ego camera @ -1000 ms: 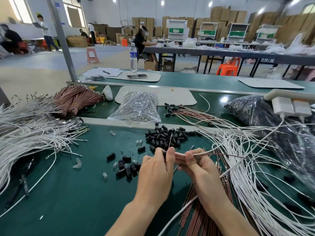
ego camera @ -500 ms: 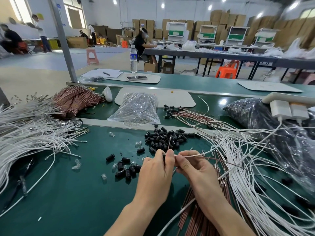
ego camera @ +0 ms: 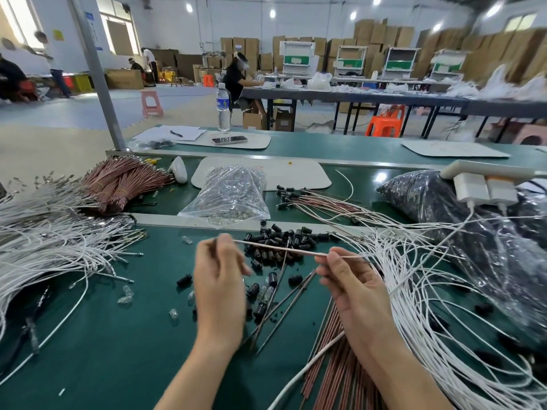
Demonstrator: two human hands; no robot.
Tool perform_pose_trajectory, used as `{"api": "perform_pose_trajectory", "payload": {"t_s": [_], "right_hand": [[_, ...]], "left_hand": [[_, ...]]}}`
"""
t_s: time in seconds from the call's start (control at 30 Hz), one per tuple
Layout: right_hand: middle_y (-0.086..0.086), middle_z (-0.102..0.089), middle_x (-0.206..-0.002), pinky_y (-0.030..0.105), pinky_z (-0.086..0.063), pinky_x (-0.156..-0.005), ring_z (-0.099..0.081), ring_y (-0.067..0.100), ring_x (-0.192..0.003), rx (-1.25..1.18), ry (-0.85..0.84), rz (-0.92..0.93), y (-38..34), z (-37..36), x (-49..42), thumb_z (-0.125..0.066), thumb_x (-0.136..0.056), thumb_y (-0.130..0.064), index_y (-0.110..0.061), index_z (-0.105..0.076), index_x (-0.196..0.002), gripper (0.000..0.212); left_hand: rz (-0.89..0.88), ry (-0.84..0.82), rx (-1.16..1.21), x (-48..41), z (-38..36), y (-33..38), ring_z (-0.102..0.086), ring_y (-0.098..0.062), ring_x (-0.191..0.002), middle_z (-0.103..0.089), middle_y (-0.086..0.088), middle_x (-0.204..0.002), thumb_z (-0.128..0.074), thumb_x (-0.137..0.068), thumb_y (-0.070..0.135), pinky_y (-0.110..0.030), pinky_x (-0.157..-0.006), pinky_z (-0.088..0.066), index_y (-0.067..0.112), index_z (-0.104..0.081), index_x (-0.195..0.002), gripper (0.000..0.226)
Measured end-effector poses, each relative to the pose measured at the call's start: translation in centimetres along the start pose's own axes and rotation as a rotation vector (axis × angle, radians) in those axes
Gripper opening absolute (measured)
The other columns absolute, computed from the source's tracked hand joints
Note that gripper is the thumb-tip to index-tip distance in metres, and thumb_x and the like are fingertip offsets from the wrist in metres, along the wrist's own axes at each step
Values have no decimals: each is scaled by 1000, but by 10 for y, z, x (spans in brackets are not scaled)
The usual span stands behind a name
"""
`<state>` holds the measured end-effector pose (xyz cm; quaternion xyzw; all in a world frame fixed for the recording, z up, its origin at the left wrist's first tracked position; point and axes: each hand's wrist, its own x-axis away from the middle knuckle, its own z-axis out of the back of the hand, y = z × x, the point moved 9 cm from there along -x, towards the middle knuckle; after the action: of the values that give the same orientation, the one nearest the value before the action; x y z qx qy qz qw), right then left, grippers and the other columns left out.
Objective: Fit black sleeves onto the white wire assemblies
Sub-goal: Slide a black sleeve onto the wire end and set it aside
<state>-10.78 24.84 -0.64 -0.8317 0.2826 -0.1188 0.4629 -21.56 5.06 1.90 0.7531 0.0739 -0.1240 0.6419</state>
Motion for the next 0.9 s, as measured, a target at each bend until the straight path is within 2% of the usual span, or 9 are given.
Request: {"api": "perform_pose_trajectory", "payload": {"t_s": [0.17, 0.4, 0.5, 0.57, 0.63, 0.67, 0.73, 0.8, 0.9], "right_hand": [[15, -77, -95, 21, -58, -70, -73, 18, -80, 137, -9, 71, -20, -14, 10, -79, -67, -33, -21, -82, -93, 28], [3, -79, -91, 19, -58, -69, -75, 19, -80, 366, 7, 432, -121, -40, 12, -70, -82, -41, -25, -79, -96, 23], [3, -78, -93, 19, -59, -72, -75, 16, -85, 331, 36, 438, -158, -43, -33, -70, -83, -40, -22, -80, -90, 22], [10, -76, -97, 27, -59, -87, -74, 23, -92, 326, 90, 275, -159, -34, -81, -67, -90, -32, -8, -74, -104, 29], [17, -71, -107, 39, -48, -108, -70, 26, -96, 425, 104, 13, -133, -12, -110, -63, -96, -23, 6, -58, -127, 43], [20, -69, -113, 41, -45, -111, -69, 27, -98, 477, 109, -96, -114, 3, -113, -60, -99, -21, 8, -54, -131, 43], [25, -68, -117, 33, -54, -98, -69, 27, -98, 566, 151, -171, -84, 28, -105, -55, -103, -15, 7, -57, -125, 32], [21, -72, -111, 26, -58, -81, -70, 22, -91, 641, 183, -79, -71, 41, -89, -52, -103, -11, 0, -59, -124, 24], [6, -74, -101, 27, -57, -79, -71, 18, -91, 720, 219, 2, -56, 52, -63, -51, -103, -13, -16, -46, -143, 41]], "left_hand": [[162, 155, 256, -9, 32, -3, -53, -8, -58, -57, 10, -65, -53, -103, 30, -34, -67, -46, 20, -57, -84, 21], [325, -64, 507, -27, -13, 24, -58, -7, -57, -65, 4, -71, -63, -97, 28, -23, -54, -52, 15, -66, -91, 14], [385, -163, 485, -67, -63, 47, -66, -8, -62, -70, 3, -73, -66, -96, 28, -22, -57, -55, 11, -66, -92, 17], [442, -213, 419, -94, -98, 56, -72, -14, -75, -73, -5, -89, -64, -97, 29, -25, -65, -59, 5, -63, -98, 24], [523, -259, 282, -108, -118, 46, -70, -26, -96, -66, -16, -107, -64, -98, 27, -32, -80, -62, 0, -56, -112, 32], [557, -282, 174, -109, -119, 34, -67, -29, -102, -63, -19, -111, -62, -99, 25, -35, -86, -60, -1, -53, -120, 34], [545, -327, -78, -103, -106, 13, -66, -28, -101, -63, -19, -113, -58, -101, 23, -33, -84, -60, -1, -53, -122, 32], [428, -381, -299, -87, -89, 0, -68, -21, -93, -66, -12, -110, -55, -102, 25, -27, -74, -61, 2, -56, -121, 29], [205, -483, -677, -51, -72, -7, -68, -20, -90, -69, -1, -101, -52, -101, 30, -37, -81, -59, 15, -59, -118, 24]]}}
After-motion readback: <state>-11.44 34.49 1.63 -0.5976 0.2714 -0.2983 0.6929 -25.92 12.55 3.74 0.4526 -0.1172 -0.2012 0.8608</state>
